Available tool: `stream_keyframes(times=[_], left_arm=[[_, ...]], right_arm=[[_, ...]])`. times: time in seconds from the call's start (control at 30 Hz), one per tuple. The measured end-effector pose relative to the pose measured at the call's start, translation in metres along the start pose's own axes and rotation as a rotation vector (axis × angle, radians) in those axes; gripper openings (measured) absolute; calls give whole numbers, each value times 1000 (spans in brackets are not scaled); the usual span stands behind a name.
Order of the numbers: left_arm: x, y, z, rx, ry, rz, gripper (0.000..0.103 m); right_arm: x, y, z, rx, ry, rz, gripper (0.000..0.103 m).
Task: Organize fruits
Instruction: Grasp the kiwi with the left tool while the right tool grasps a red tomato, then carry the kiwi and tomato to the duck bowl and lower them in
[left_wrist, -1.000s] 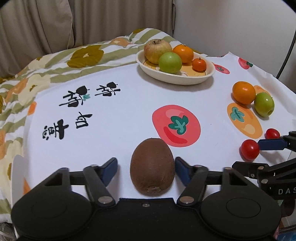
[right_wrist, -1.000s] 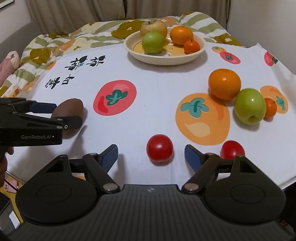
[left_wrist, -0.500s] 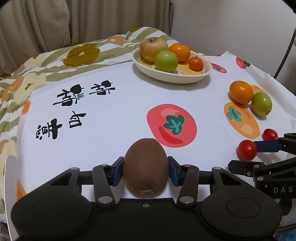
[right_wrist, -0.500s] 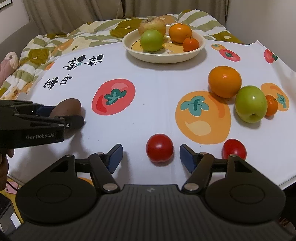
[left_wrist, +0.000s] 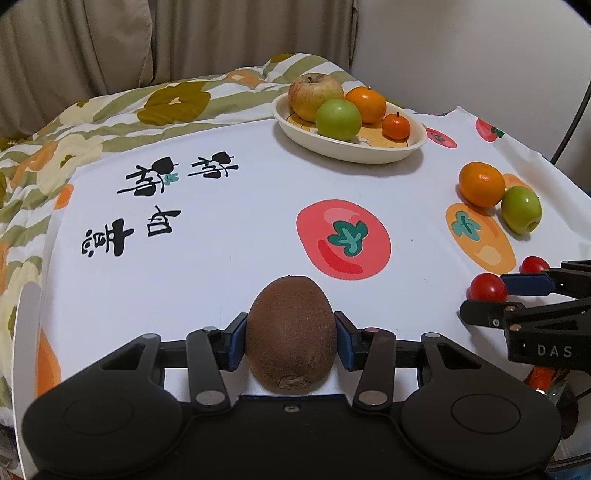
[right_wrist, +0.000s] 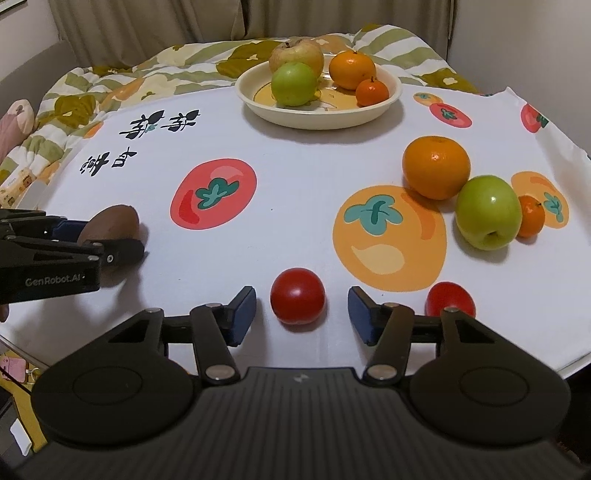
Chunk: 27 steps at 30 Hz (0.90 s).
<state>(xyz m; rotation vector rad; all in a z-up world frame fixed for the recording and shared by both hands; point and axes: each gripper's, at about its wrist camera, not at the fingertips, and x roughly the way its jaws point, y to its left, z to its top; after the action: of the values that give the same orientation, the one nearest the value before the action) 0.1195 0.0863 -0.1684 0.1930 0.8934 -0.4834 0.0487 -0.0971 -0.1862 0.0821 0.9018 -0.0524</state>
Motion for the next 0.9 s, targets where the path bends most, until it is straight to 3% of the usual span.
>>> stream_keyframes(times=[0.13,0.37,0.9], left_arm=[[-3,-2,-3,-9,2,8,52],[-12,-3,-7,-26,-9,19,52],[-49,-8,2,-96,-63,47,52]], right_arm=[[-1,2,-1,-20,-4,0,64],[-2,5,0,-56,-9,12,46],[-36,7,17,-36,-68,79,46]])
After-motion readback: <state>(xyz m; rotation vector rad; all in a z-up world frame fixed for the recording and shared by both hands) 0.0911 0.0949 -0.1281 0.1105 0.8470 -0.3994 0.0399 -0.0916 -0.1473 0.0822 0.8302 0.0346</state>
